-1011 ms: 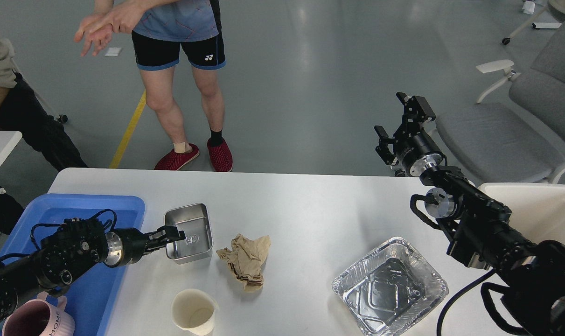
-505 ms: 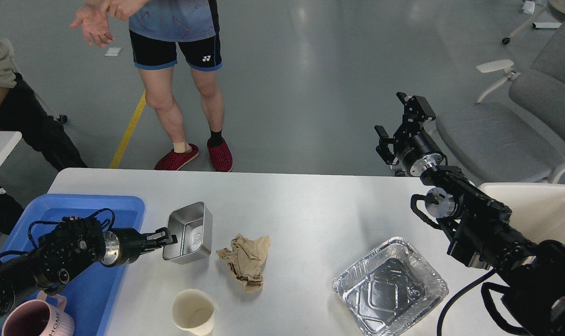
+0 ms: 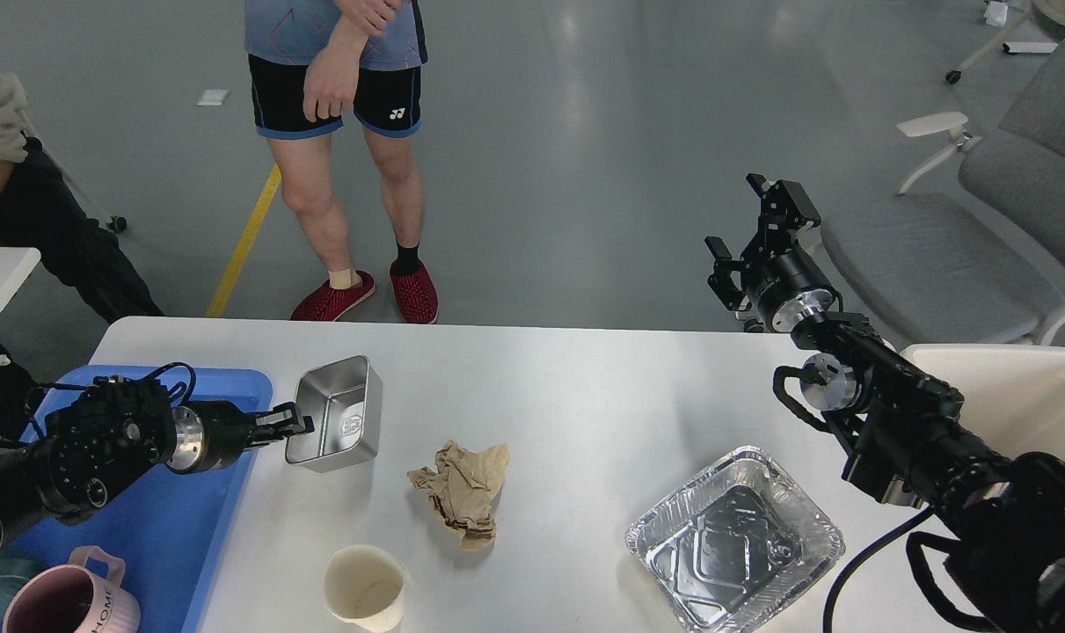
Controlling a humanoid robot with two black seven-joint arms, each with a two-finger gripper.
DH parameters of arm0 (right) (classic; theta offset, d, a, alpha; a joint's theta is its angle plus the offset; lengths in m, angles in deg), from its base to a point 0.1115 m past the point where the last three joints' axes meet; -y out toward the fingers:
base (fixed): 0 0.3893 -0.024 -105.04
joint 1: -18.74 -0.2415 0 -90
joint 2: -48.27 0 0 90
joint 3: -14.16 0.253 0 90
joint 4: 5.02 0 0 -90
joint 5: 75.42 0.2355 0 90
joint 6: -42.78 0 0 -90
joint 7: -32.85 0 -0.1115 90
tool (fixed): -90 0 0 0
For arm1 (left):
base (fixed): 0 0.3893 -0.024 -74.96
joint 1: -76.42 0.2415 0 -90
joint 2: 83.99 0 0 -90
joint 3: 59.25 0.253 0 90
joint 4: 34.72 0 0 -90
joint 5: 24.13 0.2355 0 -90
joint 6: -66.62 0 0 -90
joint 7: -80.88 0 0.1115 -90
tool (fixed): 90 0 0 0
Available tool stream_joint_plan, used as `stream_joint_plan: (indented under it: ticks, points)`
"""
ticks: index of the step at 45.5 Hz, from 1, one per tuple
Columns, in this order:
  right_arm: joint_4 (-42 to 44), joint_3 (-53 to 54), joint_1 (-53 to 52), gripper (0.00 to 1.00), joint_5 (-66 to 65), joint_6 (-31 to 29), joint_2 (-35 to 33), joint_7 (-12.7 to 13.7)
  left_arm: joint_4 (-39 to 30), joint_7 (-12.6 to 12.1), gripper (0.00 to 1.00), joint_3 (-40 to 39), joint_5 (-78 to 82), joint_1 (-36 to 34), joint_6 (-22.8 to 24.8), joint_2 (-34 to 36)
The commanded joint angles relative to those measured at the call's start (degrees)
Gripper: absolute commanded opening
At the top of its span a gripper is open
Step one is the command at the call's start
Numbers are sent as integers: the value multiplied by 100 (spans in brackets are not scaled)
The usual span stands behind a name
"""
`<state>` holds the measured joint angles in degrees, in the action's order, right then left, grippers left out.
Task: Tidy desktop
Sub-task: 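Lift the steel box and tip it over the blue tray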
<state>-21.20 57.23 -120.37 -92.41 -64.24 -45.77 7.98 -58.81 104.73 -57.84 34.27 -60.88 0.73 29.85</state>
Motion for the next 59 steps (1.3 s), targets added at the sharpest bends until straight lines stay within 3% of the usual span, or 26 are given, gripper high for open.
stream_joint_plan:
  ticks: [1, 13, 27, 31, 42, 48, 59]
  points:
    - [-7, 0, 7, 100, -5, 6, 0, 0, -35, 23, 0, 87, -4, -183, 163, 130]
    - [2, 0, 16, 100, 4, -3, 0, 0, -455, 269, 0, 87, 14, -579, 664, 1070]
    - [2, -17, -2, 100, -5, 6, 8, 0, -2705, 85, 0, 148, 75, -614, 515, 2986]
    - [2, -18, 7, 100, -5, -3, 0, 0, -3136, -47, 0, 140, 75, -711, 515, 3478]
    - [2, -26, 7, 100, -5, -3, 0, 0, -4358, -56, 0, 131, 268, -1256, 726, 5130]
    - [2, -26, -2, 100, -5, 6, 26, 0, -4482, -56, 0, 131, 268, -1397, 823, 5430]
    - [-7, -35, 7, 100, -5, -3, 26, 0, -4122, -135, 0, 140, 286, -1309, 568, 5246]
